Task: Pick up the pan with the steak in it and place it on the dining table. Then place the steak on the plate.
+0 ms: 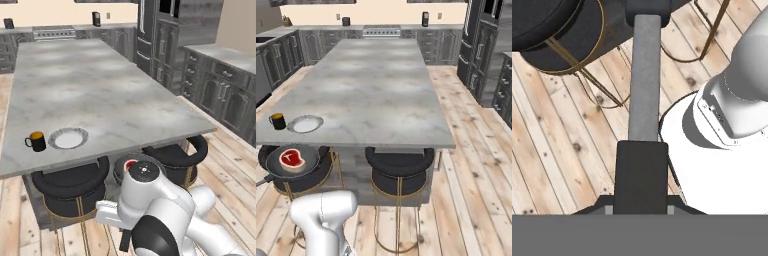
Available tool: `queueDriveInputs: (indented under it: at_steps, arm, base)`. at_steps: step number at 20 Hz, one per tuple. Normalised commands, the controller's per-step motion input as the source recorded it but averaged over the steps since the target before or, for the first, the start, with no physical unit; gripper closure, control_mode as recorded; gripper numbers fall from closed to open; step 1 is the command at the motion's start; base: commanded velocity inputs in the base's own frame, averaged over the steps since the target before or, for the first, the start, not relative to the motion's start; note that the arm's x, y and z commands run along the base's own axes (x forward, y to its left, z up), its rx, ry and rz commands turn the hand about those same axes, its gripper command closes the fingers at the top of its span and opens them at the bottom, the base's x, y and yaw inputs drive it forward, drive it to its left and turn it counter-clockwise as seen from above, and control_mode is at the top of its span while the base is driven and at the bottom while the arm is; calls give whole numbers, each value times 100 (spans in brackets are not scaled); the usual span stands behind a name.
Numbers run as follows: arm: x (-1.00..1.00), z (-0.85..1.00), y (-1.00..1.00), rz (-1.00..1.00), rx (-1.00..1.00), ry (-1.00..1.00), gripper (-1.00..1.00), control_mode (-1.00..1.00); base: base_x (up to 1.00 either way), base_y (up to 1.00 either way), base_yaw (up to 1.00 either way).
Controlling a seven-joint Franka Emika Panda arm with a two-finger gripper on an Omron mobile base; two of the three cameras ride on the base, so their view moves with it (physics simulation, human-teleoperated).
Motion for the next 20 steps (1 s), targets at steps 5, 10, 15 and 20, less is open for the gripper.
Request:
queueDriveInputs:
  at_steps: [5,10,15,20]
  arm:
    - [0,0,0,0,0,0,100,100]
    - [0,0,0,0,0,0,100,100]
    - [0,0,0,0,0,0,100,100]
    - [0,0,0,0,0,0,100,100]
  base:
    - [0,-31,1]
    - [17,0,0]
    - [82,-11,1]
    - [55,-27,7]
